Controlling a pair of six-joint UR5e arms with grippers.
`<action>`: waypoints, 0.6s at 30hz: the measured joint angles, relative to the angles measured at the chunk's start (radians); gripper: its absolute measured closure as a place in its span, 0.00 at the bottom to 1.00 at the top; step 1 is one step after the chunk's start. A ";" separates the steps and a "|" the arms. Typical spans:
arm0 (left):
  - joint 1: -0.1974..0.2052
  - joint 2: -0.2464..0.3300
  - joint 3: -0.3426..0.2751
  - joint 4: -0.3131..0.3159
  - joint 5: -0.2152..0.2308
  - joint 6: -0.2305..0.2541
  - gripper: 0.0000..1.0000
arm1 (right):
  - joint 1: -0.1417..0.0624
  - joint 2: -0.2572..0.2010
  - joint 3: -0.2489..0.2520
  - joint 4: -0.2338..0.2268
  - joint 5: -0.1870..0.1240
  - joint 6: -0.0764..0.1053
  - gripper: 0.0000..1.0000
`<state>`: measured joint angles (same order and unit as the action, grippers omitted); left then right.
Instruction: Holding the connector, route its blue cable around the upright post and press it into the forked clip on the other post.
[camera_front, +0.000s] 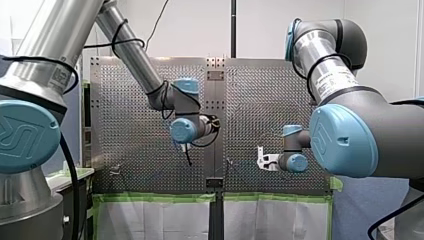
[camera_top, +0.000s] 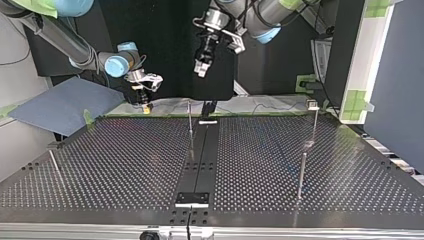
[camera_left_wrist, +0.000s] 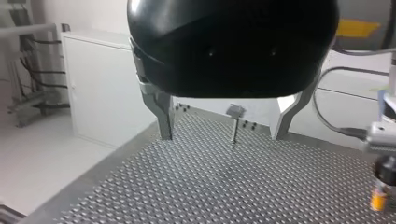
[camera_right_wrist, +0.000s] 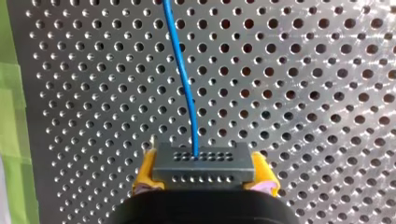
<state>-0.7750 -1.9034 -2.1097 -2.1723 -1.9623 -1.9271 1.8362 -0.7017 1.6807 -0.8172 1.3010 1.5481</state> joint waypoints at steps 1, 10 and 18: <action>0.000 0.007 -0.008 0.008 0.000 -0.001 0.00 | 0.000 0.000 0.000 0.000 0.000 0.000 1.00; 0.001 0.086 -0.085 0.084 0.010 -0.028 0.00 | 0.002 0.000 0.000 0.000 0.000 0.000 1.00; 0.001 0.153 -0.156 0.107 -0.002 -0.030 0.00 | 0.004 0.000 0.000 0.000 0.000 0.000 1.00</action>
<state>-0.7735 -1.7506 -2.2652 -2.0651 -1.9643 -1.9575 1.8399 -0.7015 1.6806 -0.8174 1.3010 1.5481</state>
